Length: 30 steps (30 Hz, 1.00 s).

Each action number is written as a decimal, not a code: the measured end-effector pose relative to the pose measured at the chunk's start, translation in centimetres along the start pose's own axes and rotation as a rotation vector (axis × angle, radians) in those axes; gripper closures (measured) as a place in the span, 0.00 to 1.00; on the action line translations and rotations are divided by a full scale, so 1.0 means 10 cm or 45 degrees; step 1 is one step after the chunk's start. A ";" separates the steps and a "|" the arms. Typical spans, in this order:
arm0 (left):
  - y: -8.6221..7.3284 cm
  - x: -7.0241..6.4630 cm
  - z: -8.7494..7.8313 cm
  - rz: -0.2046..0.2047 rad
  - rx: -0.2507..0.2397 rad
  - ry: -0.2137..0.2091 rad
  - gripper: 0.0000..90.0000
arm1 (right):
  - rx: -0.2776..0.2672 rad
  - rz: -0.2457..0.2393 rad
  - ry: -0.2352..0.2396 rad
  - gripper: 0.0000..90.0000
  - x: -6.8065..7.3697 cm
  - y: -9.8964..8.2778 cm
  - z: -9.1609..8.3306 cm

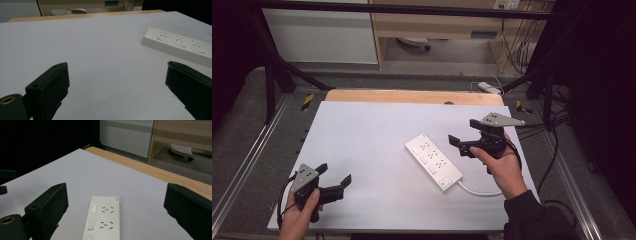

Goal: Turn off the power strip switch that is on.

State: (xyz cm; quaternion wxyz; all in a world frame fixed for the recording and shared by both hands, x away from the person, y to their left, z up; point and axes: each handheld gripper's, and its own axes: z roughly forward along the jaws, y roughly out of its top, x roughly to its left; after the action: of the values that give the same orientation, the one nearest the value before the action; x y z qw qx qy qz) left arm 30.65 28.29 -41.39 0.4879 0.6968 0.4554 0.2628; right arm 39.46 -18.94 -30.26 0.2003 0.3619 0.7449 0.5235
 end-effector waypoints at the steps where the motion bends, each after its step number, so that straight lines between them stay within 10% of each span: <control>1: 0.00 0.00 0.00 0.000 0.001 0.000 0.06 | -0.001 0.000 0.003 0.07 0.00 0.01 0.01; 30: 0.00 -0.03 0.02 0.018 0.013 -0.012 0.06 | 0.014 -0.021 0.038 0.05 0.10 0.22 0.30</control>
State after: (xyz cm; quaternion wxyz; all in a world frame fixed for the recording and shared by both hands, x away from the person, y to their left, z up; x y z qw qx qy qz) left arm 30.65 27.99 -41.45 0.4846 0.7037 0.4494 0.2607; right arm 41.55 -15.83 -29.28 0.1915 0.3488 0.7537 0.5231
